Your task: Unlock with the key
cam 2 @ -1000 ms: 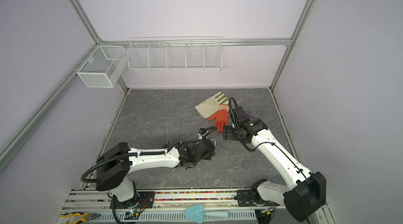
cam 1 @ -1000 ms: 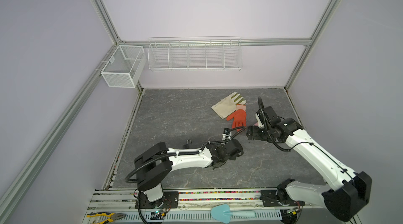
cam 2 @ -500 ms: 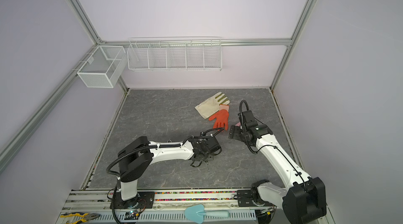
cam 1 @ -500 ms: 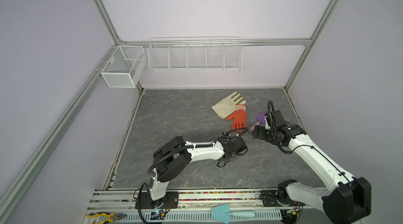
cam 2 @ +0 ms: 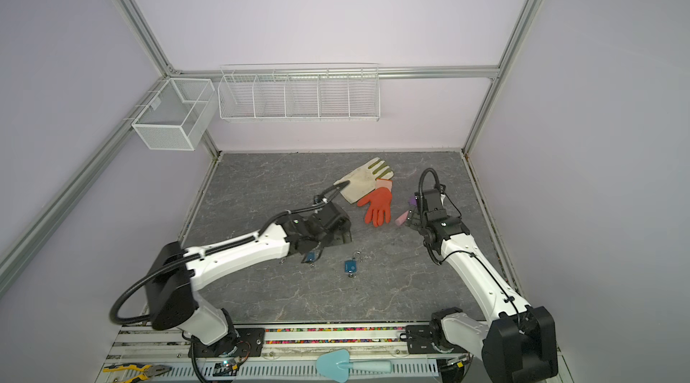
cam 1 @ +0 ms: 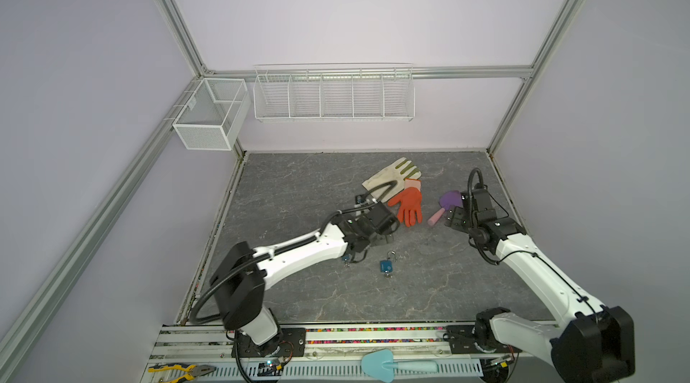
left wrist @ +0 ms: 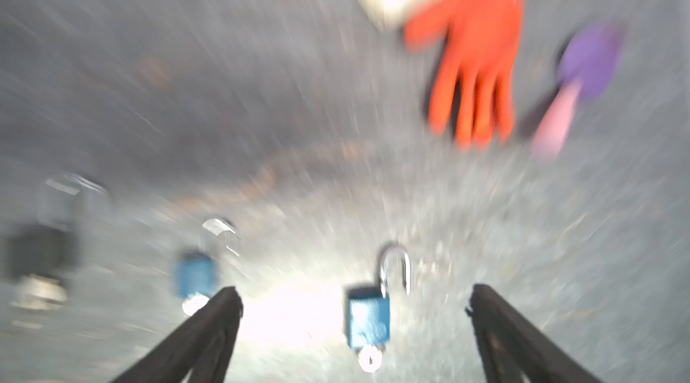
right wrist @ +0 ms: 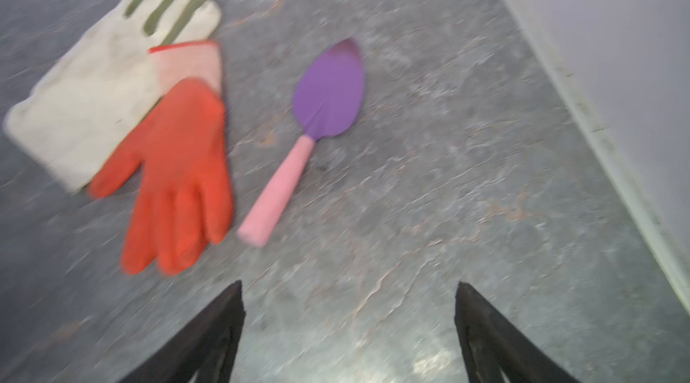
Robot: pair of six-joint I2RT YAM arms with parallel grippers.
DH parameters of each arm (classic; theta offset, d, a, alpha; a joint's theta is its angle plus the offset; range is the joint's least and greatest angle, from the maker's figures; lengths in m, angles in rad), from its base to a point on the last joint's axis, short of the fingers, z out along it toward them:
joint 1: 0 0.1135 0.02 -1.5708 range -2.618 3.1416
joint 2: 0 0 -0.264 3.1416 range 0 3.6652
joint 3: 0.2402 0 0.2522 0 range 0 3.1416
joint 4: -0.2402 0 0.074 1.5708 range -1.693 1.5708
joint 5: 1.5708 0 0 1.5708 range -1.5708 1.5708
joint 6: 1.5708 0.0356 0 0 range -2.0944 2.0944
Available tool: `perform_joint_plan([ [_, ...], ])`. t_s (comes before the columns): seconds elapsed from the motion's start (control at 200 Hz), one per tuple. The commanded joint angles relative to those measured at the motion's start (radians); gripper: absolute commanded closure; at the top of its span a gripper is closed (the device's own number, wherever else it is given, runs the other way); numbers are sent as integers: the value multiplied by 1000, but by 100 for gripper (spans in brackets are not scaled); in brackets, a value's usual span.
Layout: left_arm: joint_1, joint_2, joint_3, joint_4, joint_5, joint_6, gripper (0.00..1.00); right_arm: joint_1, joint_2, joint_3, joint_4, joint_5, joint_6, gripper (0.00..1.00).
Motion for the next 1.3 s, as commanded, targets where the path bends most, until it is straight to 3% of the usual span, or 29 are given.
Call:
perform_joint_plan([
  [0.0, 189, -187, -81, -37, -346, 214, 0, -84, 34, -116, 314, 234, -97, 11],
  [0.08, 415, -293, -255, 208, -386, 442, 0, -126, 82, -179, 482, 224, -148, 11],
  [0.15, 612, -346, -391, 414, -326, 565, 1, -144, 145, -230, 637, 202, -203, 11],
  [0.23, 747, -347, -538, 658, -311, 679, 1, -163, 245, -240, 737, 163, -242, 11],
  [0.29, 800, -308, -614, 821, -298, 717, 1, -175, 298, -208, 752, 108, -270, 11],
  [0.46, 810, -128, -740, 1302, -208, 906, 1, -198, 347, -235, 971, -45, -399, 11],
  [0.505, 823, -97, -718, 1263, -181, 879, 1, -203, 337, -260, 1003, -97, -408, 11],
  [0.555, 822, -70, -730, 1285, -119, 900, 1, -209, 337, -340, 1166, -187, -444, 11],
  [0.635, 826, -1, -830, 1558, -38, 955, 1, -207, 390, -446, 1414, -307, -501, 12],
  [0.66, 832, -17, -834, 1540, -23, 941, 1, -206, 415, -448, 1445, -303, -504, 12],
  [0.725, 860, -32, -820, 1437, 26, 898, 1, -218, 369, -405, 1281, -312, -480, 11],
  [0.785, 878, 47, -854, 1630, 57, 920, 1, -216, 405, -431, 1396, -310, -490, 11],
  [0.875, 888, -10, -814, 1450, 10, 858, 1, -217, 381, -419, 1333, -314, -486, 11],
  [0.984, 887, 40, -862, 1630, 15, 895, 1, -217, 377, -417, 1317, -313, -486, 11],
  [1.084, 885, 12, -835, 1528, 18, 881, 1, -216, 386, -418, 1328, -313, -487, 11],
  [1.189, 885, 36, -856, 1610, 19, 894, 1, -216, 389, -413, 1329, -312, -488, 11],
  [1.294, 885, 30, -851, 1587, 21, 888, 1, -216, 382, -420, 1332, -313, -486, 11],
])
